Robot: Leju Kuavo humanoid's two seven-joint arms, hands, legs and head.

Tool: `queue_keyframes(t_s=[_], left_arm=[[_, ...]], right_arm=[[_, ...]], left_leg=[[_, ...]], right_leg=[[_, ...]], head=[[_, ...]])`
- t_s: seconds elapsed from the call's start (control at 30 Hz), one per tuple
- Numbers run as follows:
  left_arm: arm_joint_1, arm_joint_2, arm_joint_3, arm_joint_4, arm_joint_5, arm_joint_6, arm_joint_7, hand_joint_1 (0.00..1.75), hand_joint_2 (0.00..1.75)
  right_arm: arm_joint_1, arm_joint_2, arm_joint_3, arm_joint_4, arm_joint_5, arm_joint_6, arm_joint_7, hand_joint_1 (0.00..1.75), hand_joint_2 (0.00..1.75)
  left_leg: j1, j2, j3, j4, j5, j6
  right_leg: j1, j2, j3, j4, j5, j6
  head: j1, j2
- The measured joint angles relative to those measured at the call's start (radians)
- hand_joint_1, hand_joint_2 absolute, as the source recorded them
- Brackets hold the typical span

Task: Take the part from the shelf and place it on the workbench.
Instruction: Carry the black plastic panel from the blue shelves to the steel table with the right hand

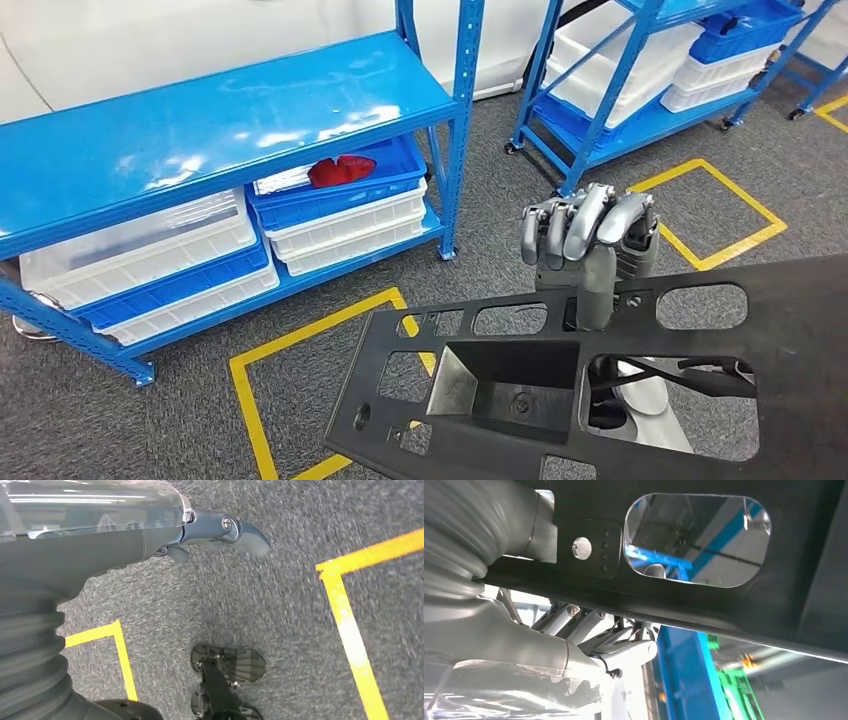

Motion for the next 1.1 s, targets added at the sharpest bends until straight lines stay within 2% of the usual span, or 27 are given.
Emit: queue_keyframes(t_s=[0.03, 0.07, 0.1, 0.17, 0.2, 0.23, 0.27, 0.3, 0.33, 0.4, 0.47, 0.5, 0.53, 0.57, 0.63, 0.67, 0.7, 0.73, 0.77, 0.8, 0.83, 0.87, 0.93, 0.97, 1.03, 1.07, 1.1], left_arm=[[-0.001, -0.001, 0.0, 0.0, -0.001, 0.002, 0.0, 0.0, 1.75], [-0.001, -0.003, 0.0, 0.0, -0.002, 0.004, 0.0, 0.0, 1.75], [-0.002, -0.005, 0.0, 0.0, -0.003, 0.006, 0.001, 0.0, 1.75], [0.001, -0.008, 0.0, 0.0, -0.006, 0.008, 0.001, 0.0, 1.75], [0.004, -0.01, -0.001, 0.0, -0.009, 0.009, 0.001, 0.0, 1.75], [0.006, -0.011, -0.001, 0.001, -0.013, 0.009, 0.002, 0.0, 1.75], [0.008, -0.013, -0.002, 0.001, -0.016, 0.01, 0.003, 0.0, 1.75], [0.009, -0.015, -0.003, 0.001, -0.019, 0.011, 0.004, 0.0, 1.75], [0.008, -0.017, -0.005, 0.001, -0.021, 0.01, 0.005, 0.0, 1.75], [0.007, -0.021, -0.008, 0.002, -0.025, 0.003, 0.006, 0.0, 1.75], [0.005, -0.026, -0.013, 0.003, -0.031, 0.007, 0.005, 0.0, 1.75], [0.004, -0.029, -0.015, 0.003, -0.034, 0.016, 0.004, 0.0, 1.75], [0.002, -0.034, -0.017, 0.003, -0.034, 0.025, 0.001, 0.0, 1.75], [0.001, -0.038, -0.019, 0.003, -0.034, 0.032, -0.003, 0.0, 1.75], [0.001, -0.045, -0.02, 0.003, -0.037, 0.042, -0.011, 0.0, 1.75], [0.003, -0.045, -0.021, 0.003, -0.039, 0.05, -0.014, 0.0, 1.75], [0.005, -0.046, -0.022, 0.003, -0.041, 0.059, -0.018, 0.0, 1.75], [0.007, -0.047, -0.022, 0.003, -0.043, 0.068, -0.02, 0.0, 1.75], [0.008, -0.047, -0.023, 0.003, -0.044, 0.073, -0.021, 0.0, 1.75], [0.008, -0.047, -0.023, 0.003, -0.042, 0.073, -0.019, 0.0, 1.75], [0.007, -0.047, -0.023, 0.004, -0.039, 0.069, -0.016, 0.0, 1.75], [0.006, -0.048, -0.023, 0.004, -0.034, 0.062, -0.01, 0.0, 1.75], [0.006, -0.048, -0.021, 0.004, -0.022, 0.047, 0.002, 0.0, 1.75], [0.006, -0.048, -0.02, 0.004, -0.016, 0.042, 0.009, 0.0, 1.75], [0.006, -0.048, -0.012, 0.004, 0.004, 0.039, 0.028, 0.0, 1.75], [0.006, -0.047, -0.006, 0.004, 0.013, 0.039, 0.037, 0.0, 1.75], [0.006, -0.047, 0.0, 0.004, 0.021, 0.041, 0.046, 0.0, 1.75]], right_arm=[[0.005, 0.0, -0.004, -0.002, 0.002, 0.007, -0.005, 1.75, 1.75], [0.01, 0.0, -0.008, -0.004, 0.006, 0.014, -0.009, 1.75, 1.75], [0.013, 0.0, -0.01, -0.006, 0.008, 0.02, -0.011, 1.75, 1.75], [0.014, 0.0, -0.012, -0.009, 0.016, 0.028, -0.008, 1.75, 1.75], [0.014, 0.0, -0.012, -0.009, 0.023, 0.028, -0.004, 1.75, 1.75], [0.015, 0.001, -0.012, -0.008, 0.031, 0.026, 0.0, 1.75, 1.75], [0.016, 0.001, -0.012, -0.008, 0.039, 0.023, 0.004, 1.75, 1.75], [0.016, 0.001, -0.012, -0.008, 0.046, 0.019, 0.007, 1.75, 1.75], [0.017, 0.001, -0.012, -0.008, 0.051, 0.015, 0.008, 1.75, 1.75], [0.017, 0.0, -0.011, -0.008, 0.057, 0.007, 0.009, 1.75, 1.75], [0.017, 0.0, -0.011, -0.008, 0.062, 0.002, 0.01, 1.75, 1.75], [0.019, 0.0, -0.011, -0.009, 0.064, 0.001, 0.011, 1.75, 1.75], [0.022, 0.0, -0.011, -0.009, 0.065, 0.0, 0.012, 1.75, 1.75], [0.026, 0.0, -0.011, -0.01, 0.065, 0.0, 0.012, 1.75, 1.75], [0.03, -0.002, -0.012, -0.012, 0.065, 0.0, 0.011, 1.75, 1.75], [0.032, -0.002, -0.012, -0.013, 0.065, 0.0, 0.01, 1.75, 1.75], [0.033, -0.003, -0.012, -0.013, 0.065, 0.001, 0.009, 1.75, 1.75], [0.036, -0.003, -0.013, -0.013, 0.066, 0.001, 0.008, 1.75, 1.75], [0.038, -0.003, -0.013, -0.013, 0.067, 0.001, 0.008, 1.75, 1.75], [0.039, -0.003, -0.013, -0.013, 0.071, -0.001, 0.008, 1.75, 1.75], [0.039, -0.003, -0.013, -0.014, 0.078, -0.003, 0.009, 1.75, 1.75], [0.039, -0.003, -0.013, -0.016, 0.086, -0.007, 0.011, 1.75, 1.75], [0.038, -0.001, -0.013, -0.023, 0.102, -0.014, 0.014, 1.75, 1.75], [0.038, 0.0, -0.013, -0.027, 0.11, -0.016, 0.015, 1.75, 1.75], [0.038, 0.002, -0.013, -0.037, 0.124, -0.022, 0.018, 1.75, 1.75], [0.038, 0.003, -0.013, -0.044, 0.13, -0.028, 0.021, 1.75, 1.75], [0.037, 0.004, -0.013, -0.053, 0.135, -0.034, 0.025, 1.75, 1.75]], left_leg=[[0.0, 0.008, 0.001, 0.0, -0.002, -0.005], [0.0, 0.001, 0.0, 0.006, -0.01, -0.009], [0.002, -0.018, -0.007, 0.027, -0.028, -0.014], [0.006, -0.074, -0.051, 0.134, -0.089, -0.02], [0.007, -0.09, -0.083, 0.203, -0.12, -0.022], [0.008, -0.099, -0.11, 0.259, -0.138, -0.024], [0.008, -0.102, -0.123, 0.283, -0.136, -0.025], [0.008, -0.104, -0.118, 0.269, -0.115, -0.025], [0.008, -0.109, -0.096, 0.218, -0.079, -0.023], [0.011, -0.149, -0.035, 0.08, -0.018, -0.017], [0.012, -0.184, -0.006, 0.011, -0.001, -0.01], [0.011, -0.185, -0.004, 0.006, -0.003, -0.007], [0.011, -0.173, -0.005, 0.005, 0.001, -0.002], [0.012, -0.161, -0.003, 0.001, 0.004, 0.004], [0.016, -0.135, -0.002, -0.007, 0.012, 0.015], [0.015, -0.121, -0.002, -0.009, 0.013, 0.018], [0.015, -0.108, -0.004, -0.009, 0.013, 0.019], [0.014, -0.093, -0.005, -0.008, 0.013, 0.019], [0.014, -0.079, -0.006, -0.008, 0.012, 0.019], [0.014, -0.065, -0.005, -0.008, 0.011, 0.017], [0.015, -0.053, -0.004, -0.008, 0.01, 0.015], [0.014, -0.041, -0.001, -0.008, 0.008, 0.012], [0.01, -0.023, 0.004, -0.007, 0.002, 0.002], [0.008, -0.015, 0.006, -0.007, -0.001, -0.004], [0.006, 0.004, 0.012, -0.008, -0.004, -0.017], [0.008, 0.0, 0.015, -0.007, -0.009, -0.024], [0.01, -0.017, 0.012, 0.006, -0.021, -0.029]], right_leg=[[-0.003, 0.013, 0.0, -0.003, 0.003, -0.005], [-0.007, 0.023, 0.0, -0.007, 0.006, -0.011], [-0.011, 0.034, 0.001, -0.011, 0.01, -0.018], [-0.015, 0.057, 0.001, -0.015, 0.015, -0.027], [-0.015, 0.069, -0.001, -0.014, 0.016, -0.03], [-0.015, 0.084, -0.002, -0.014, 0.018, -0.031], [-0.015, 0.1, -0.002, -0.013, 0.019, -0.03], [-0.014, 0.115, -0.003, -0.011, 0.019, -0.03], [-0.015, 0.13, -0.003, -0.009, 0.02, -0.028], [-0.014, 0.155, -0.007, -0.001, 0.02, -0.022], [-0.016, 0.178, -0.017, 0.005, 0.023, -0.009], [-0.018, 0.189, -0.022, 0.005, 0.026, -0.002], [-0.02, 0.199, -0.025, 0.003, 0.029, 0.005], [-0.019, 0.193, -0.028, 0.006, 0.027, 0.011], [-0.018, 0.144, -0.053, 0.058, -0.007, 0.021], [-0.02, 0.112, -0.08, 0.116, -0.041, 0.025], [-0.022, 0.093, -0.113, 0.186, -0.075, 0.029], [-0.026, 0.085, -0.142, 0.249, -0.099, 0.034], [-0.029, 0.08, -0.158, 0.284, -0.107, 0.037], [-0.032, 0.076, -0.152, 0.277, -0.094, 0.039], [-0.034, 0.067, -0.125, 0.229, -0.067, 0.039], [-0.035, 0.05, -0.083, 0.156, -0.035, 0.038], [-0.027, 0.011, -0.016, 0.035, 0.0, 0.027], [-0.023, 0.001, -0.004, 0.009, 0.002, 0.019], [-0.018, 0.018, -0.007, 0.004, 0.0, 0.004], [-0.019, 0.029, -0.007, 0.002, 0.001, -0.002], [-0.021, 0.041, -0.006, -0.001, 0.003, -0.009]], head=[[0.0, 0.0], [0.0, 0.0], [0.0, 0.0], [0.0, 0.0], [0.0, 0.0], [0.0, 0.0], [0.0, 0.0], [0.0, 0.0], [0.0, 0.0], [0.0, 0.0], [0.0, 0.0], [0.0, 0.0], [0.0, 0.0], [0.0, 0.0], [0.0, 0.0], [0.0, 0.0], [0.0, 0.0], [0.0, 0.0], [0.0, 0.0], [0.0, 0.0], [0.0, 0.0], [0.0, 0.0], [0.0, 0.0], [0.0, 0.0], [0.0, 0.0], [0.0, 0.0], [0.0, 0.0]])
